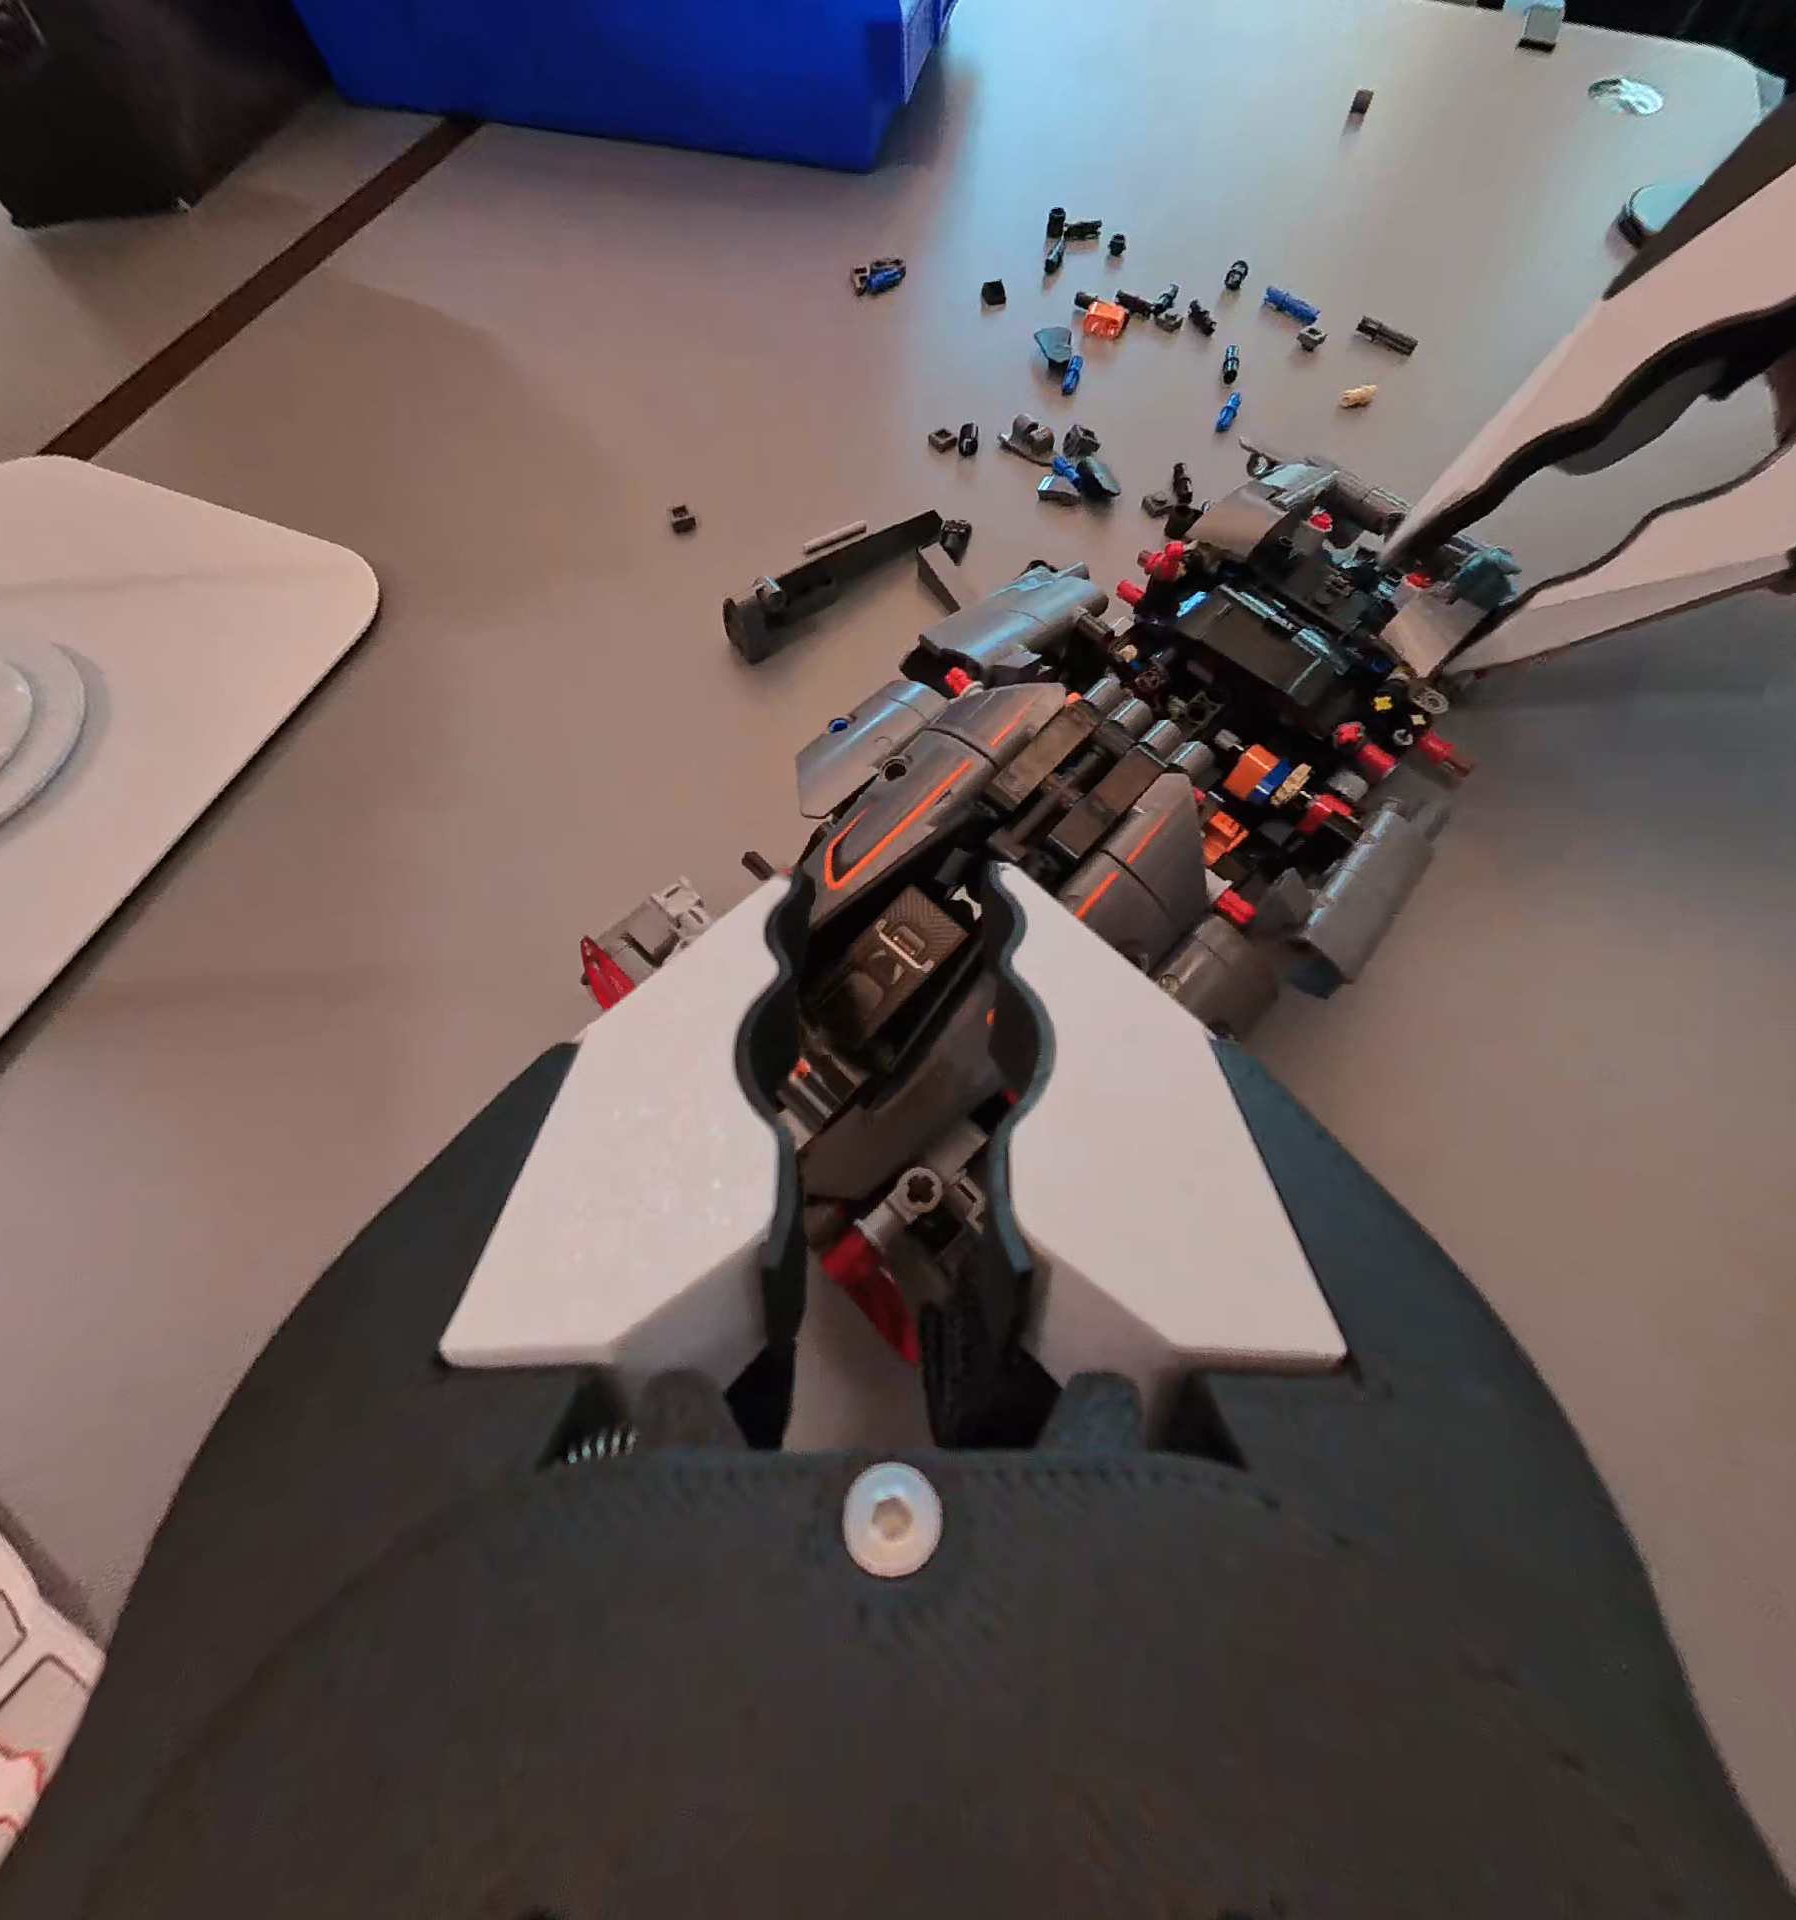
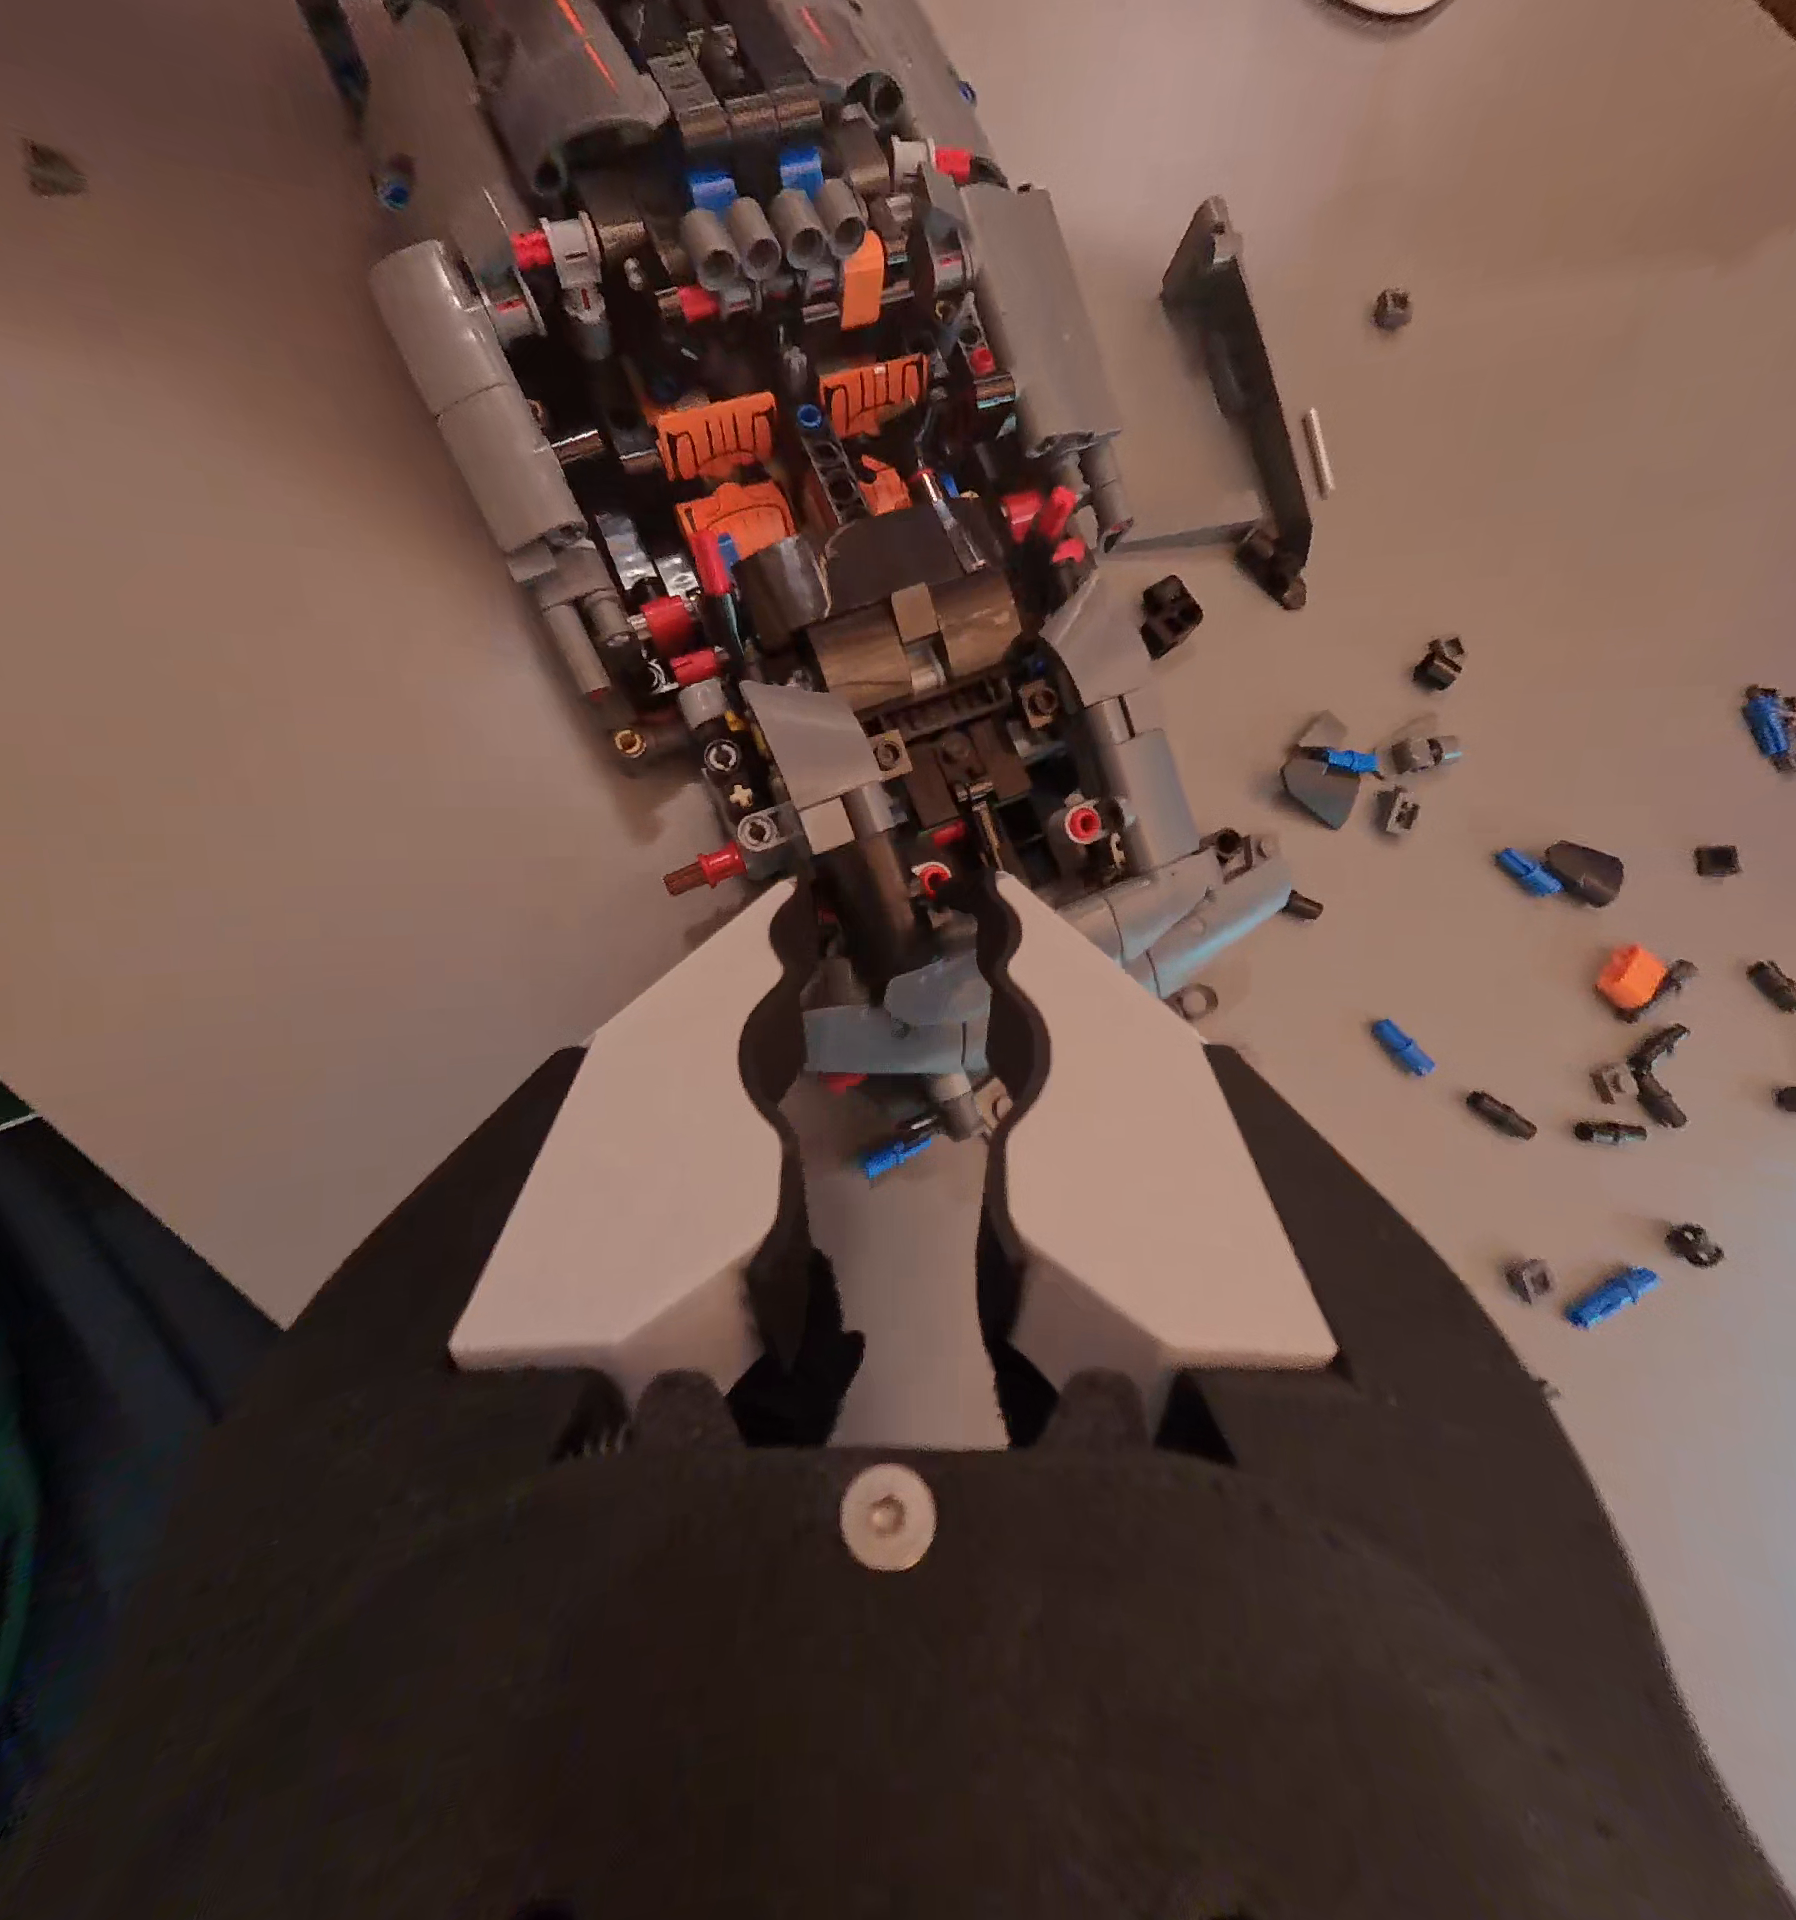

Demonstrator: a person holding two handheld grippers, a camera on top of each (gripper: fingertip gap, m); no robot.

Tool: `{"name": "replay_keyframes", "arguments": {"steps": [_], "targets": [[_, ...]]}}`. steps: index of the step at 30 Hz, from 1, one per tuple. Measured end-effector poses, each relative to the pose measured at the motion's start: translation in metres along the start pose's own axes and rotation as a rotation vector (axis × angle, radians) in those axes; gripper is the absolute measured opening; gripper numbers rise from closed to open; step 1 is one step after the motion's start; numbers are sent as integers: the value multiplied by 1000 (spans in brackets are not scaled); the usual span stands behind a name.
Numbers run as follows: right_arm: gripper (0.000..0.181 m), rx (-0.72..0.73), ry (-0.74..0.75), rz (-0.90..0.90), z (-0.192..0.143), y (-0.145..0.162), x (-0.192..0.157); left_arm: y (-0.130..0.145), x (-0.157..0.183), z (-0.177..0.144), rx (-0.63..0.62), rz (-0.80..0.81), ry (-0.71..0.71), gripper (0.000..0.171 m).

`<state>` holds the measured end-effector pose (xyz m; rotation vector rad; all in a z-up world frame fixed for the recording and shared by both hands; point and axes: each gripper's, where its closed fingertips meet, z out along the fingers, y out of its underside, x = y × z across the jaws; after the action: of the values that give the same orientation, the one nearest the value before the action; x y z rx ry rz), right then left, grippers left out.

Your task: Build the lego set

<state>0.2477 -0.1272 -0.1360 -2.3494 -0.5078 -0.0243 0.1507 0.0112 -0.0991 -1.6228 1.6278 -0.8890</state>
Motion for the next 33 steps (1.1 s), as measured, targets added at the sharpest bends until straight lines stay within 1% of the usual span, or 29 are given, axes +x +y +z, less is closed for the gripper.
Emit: {"name": "replay_keyframes", "arguments": {"steps": [2,7,10,12,15,17,20,22,24,26,30,32,33], "targets": [[29,14,-11,7,2,-2,2,1,1,0,2,-11,-5,26],[29,33,-3,-18,6,-5,11,3,0,-2,1,-39,-21,25],[28,40,1,-38,13,-11,22,5,-1,-4,0,-79,-26,23],[27,28,15,-65,19,-15,32,8,-4,-5,-11,-87,-56,19],[27,18,20,-98,28,-23,45,9,-6,-7,-6,-95,-84,18],[29,23,-2,-95,29,-26,49,9,-8,-8,-12,-81,-93,19],[34,50,5,-85,18,-30,51,3,-8,-11,-9,-39,-81,28],[34,90,-15,-92,7,-36,44,-5,-8,-10,1,-23,-62,32],[35,149,-109,-126,-2,-49,21,-15,-11,-8,-2,-4,-47,32],[37,175,-182,-185,-3,-64,-3,-23,-15,-1,-4,7,-25,32],[36,147,-263,-274,17,-85,-36,-24,-12,18,-54,-12,74,33],[37,104,-271,-320,32,-87,-42,-18,-9,26,-88,-9,92,33],[38,79,-292,-330,38,-85,-45,-20,-8,28,-68,-11,99,31]]}}
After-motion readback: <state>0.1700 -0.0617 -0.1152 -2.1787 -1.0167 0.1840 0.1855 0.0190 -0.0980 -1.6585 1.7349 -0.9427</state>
